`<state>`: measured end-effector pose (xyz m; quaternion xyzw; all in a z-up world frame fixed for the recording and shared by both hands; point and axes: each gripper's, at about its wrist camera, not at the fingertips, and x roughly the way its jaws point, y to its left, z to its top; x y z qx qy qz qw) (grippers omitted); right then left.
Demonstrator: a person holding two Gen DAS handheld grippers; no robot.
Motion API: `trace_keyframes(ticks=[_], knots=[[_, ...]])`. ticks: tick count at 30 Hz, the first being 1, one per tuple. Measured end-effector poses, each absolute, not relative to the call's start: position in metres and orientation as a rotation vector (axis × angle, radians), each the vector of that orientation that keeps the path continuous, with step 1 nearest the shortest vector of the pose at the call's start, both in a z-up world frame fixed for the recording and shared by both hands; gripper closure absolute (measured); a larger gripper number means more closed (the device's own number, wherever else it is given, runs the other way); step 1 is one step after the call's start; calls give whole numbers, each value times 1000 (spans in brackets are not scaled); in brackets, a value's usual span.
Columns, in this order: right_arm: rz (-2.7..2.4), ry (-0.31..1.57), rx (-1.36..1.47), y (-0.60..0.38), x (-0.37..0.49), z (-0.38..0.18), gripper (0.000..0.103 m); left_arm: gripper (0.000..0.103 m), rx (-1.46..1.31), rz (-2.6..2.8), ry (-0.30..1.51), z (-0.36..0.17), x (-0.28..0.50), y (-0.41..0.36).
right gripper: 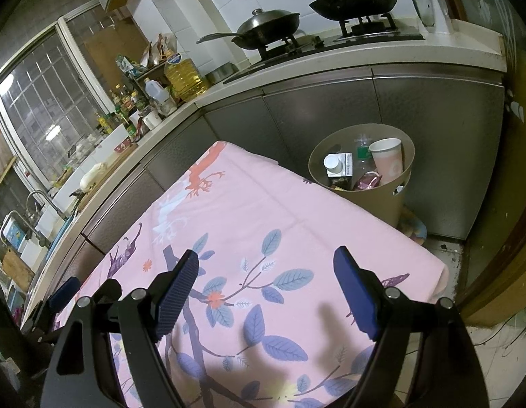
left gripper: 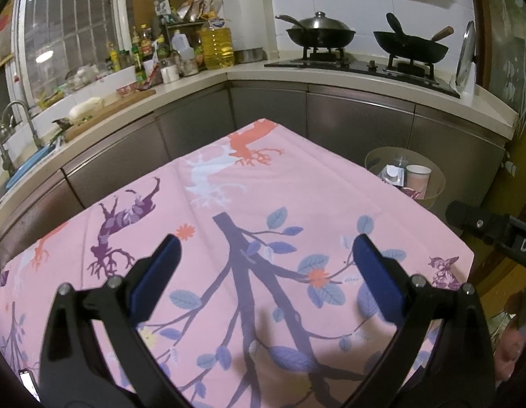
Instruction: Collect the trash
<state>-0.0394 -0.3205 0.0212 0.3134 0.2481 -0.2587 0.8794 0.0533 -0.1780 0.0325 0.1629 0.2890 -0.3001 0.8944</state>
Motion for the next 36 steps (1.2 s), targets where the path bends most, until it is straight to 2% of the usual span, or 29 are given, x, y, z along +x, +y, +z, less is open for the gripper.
trace_keyframes(ticks=[36], knots=[[-533, 520, 658, -311, -37, 19, 25, 6, 326, -603, 592, 37, 51, -176]])
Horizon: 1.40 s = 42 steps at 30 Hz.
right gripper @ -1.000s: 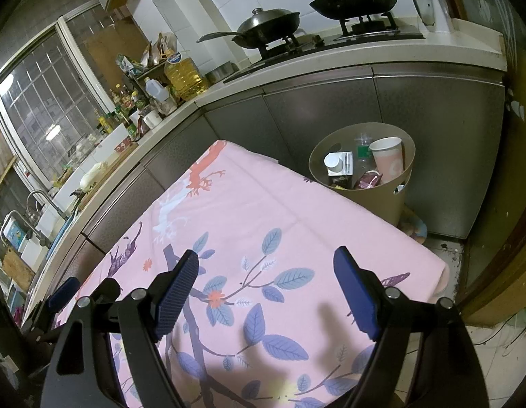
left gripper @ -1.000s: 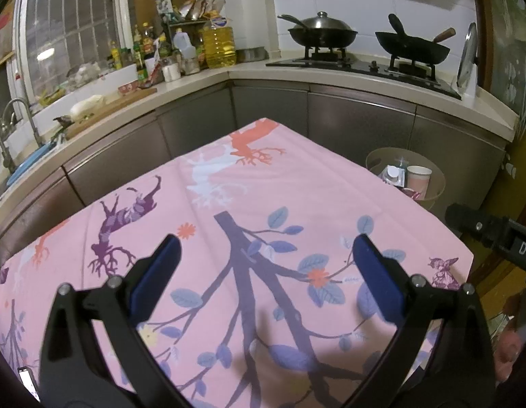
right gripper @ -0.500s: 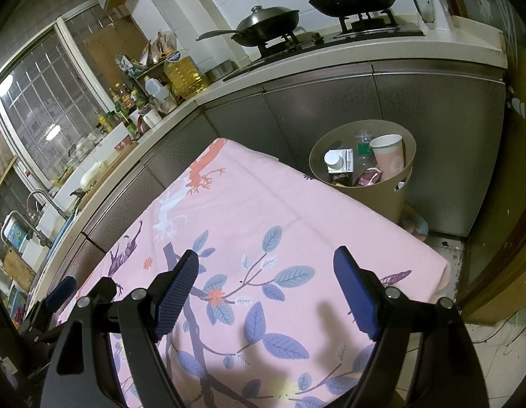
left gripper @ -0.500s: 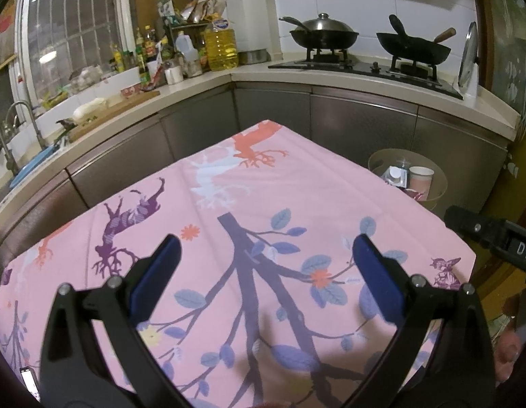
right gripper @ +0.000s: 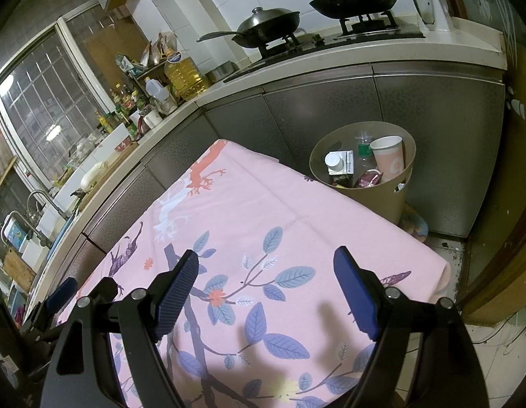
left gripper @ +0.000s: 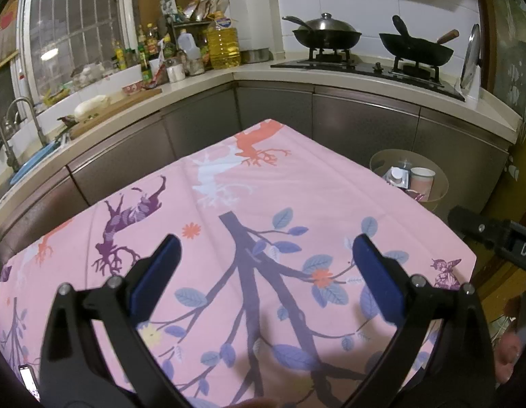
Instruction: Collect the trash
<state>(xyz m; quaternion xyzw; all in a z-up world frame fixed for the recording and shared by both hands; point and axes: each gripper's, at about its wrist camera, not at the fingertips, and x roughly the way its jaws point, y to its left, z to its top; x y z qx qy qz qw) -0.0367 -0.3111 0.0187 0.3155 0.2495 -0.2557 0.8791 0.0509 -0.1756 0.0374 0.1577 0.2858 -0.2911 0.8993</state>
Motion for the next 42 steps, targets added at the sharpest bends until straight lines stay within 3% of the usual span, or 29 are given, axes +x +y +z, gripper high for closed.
trace_keyframes(ticks=[42], knots=[[-535, 523, 671, -312, -37, 23, 25, 6, 331, -560, 667, 16, 58, -185]])
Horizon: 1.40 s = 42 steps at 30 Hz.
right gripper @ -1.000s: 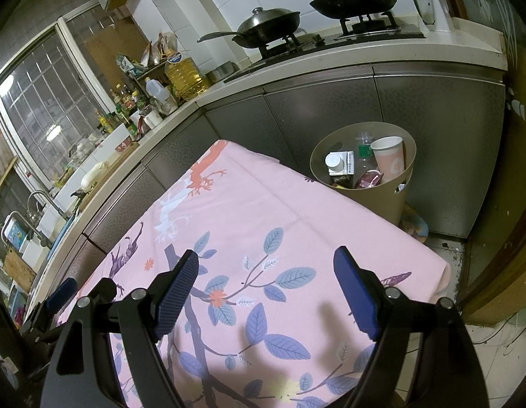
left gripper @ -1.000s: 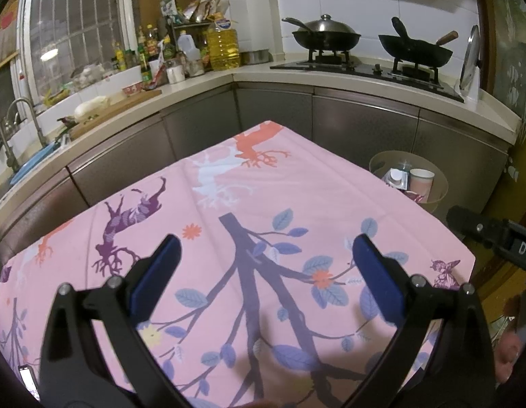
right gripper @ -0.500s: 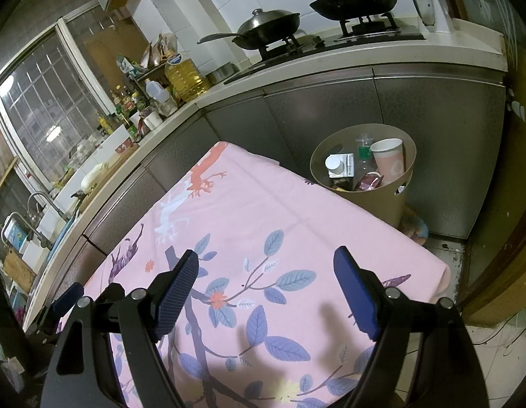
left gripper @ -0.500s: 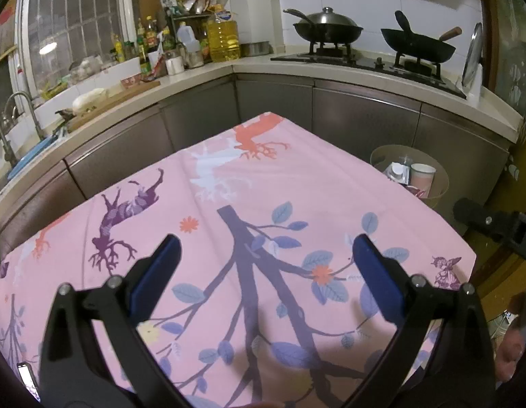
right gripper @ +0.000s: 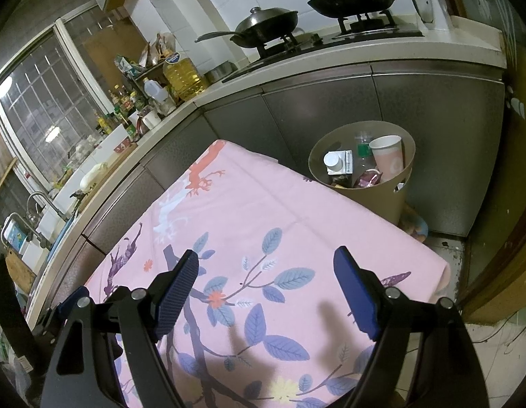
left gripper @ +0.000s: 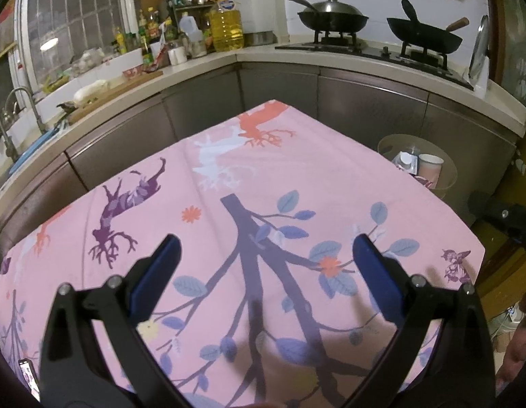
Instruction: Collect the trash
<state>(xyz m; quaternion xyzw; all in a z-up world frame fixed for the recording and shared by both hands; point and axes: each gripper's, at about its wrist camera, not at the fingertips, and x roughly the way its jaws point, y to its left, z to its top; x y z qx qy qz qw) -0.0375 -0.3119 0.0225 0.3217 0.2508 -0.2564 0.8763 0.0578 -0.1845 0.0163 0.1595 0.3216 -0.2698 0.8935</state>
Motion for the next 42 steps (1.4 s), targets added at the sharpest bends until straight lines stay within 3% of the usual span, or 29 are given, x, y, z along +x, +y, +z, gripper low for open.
trace_keyframes(ticks=[42], knots=[[-573, 502, 664, -335, -56, 21, 25, 6, 371, -600, 696, 7, 58, -224]])
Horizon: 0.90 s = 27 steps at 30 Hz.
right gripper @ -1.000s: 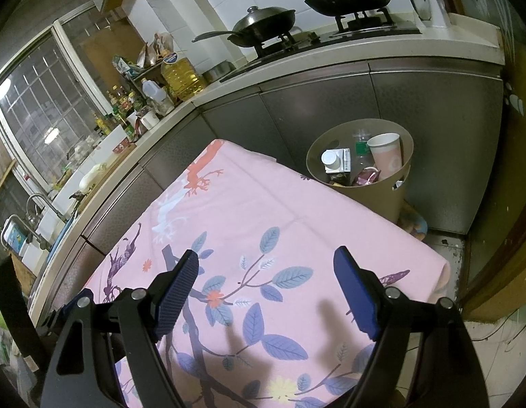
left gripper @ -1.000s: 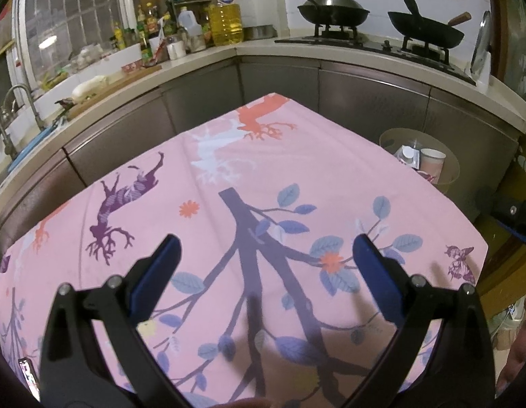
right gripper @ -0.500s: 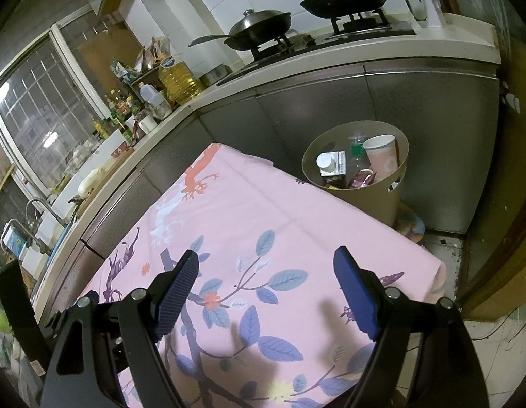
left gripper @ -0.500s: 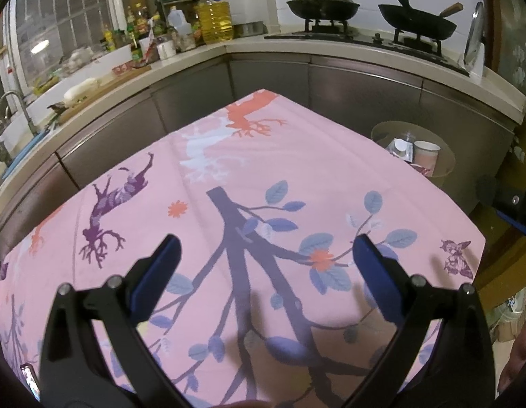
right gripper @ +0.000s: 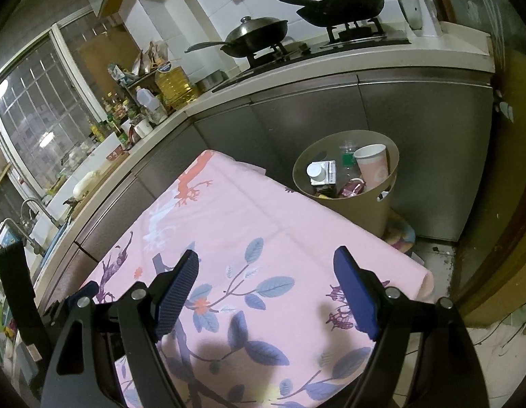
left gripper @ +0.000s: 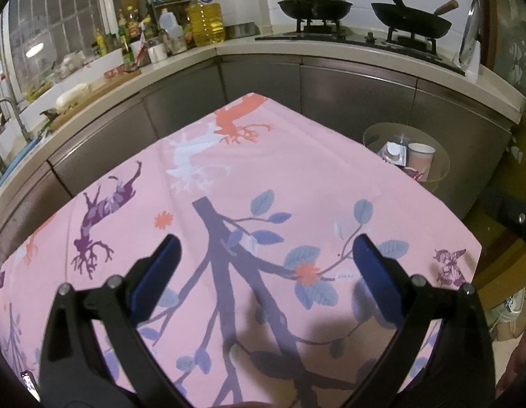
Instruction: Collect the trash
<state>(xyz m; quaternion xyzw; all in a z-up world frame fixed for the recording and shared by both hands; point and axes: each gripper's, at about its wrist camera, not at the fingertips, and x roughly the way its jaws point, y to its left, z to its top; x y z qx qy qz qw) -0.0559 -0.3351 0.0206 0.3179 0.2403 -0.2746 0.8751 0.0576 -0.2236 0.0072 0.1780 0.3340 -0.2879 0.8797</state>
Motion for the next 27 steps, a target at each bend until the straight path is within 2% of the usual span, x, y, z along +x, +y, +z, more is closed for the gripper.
trace_keyframes(ticks=[27], knots=[[-619, 486, 625, -344, -68, 20, 24, 6, 359, -628, 607, 26, 47, -239]])
